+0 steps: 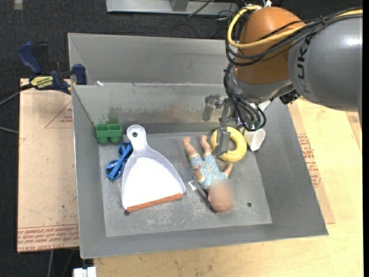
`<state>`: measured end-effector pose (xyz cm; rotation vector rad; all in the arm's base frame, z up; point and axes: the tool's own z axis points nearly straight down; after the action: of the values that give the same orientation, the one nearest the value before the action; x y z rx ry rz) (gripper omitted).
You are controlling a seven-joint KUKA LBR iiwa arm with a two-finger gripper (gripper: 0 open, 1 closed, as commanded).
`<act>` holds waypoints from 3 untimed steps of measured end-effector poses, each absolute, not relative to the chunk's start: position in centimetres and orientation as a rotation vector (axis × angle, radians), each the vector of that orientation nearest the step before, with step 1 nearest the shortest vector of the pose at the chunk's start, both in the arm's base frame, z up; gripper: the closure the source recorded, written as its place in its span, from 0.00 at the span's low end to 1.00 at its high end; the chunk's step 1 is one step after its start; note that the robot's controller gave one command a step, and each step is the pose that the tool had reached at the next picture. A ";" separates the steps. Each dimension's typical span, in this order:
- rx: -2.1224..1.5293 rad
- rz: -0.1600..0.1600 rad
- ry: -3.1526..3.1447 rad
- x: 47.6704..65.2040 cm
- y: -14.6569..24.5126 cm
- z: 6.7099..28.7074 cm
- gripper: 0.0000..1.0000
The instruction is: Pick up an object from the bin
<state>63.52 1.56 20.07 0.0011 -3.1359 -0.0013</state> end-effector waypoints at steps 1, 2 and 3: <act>0.001 -0.002 -3.144 63.7 1.6 20.6 0.00; 0.072 -0.001 -3.150 63.5 1.1 16.8 0.00; 0.100 -0.003 -3.146 62.7 1.7 9.9 0.00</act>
Offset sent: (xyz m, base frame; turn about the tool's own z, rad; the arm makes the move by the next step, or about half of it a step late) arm -0.0084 -0.0135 -0.1059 -0.1205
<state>62.66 1.67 9.92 0.1004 -3.1462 -0.0028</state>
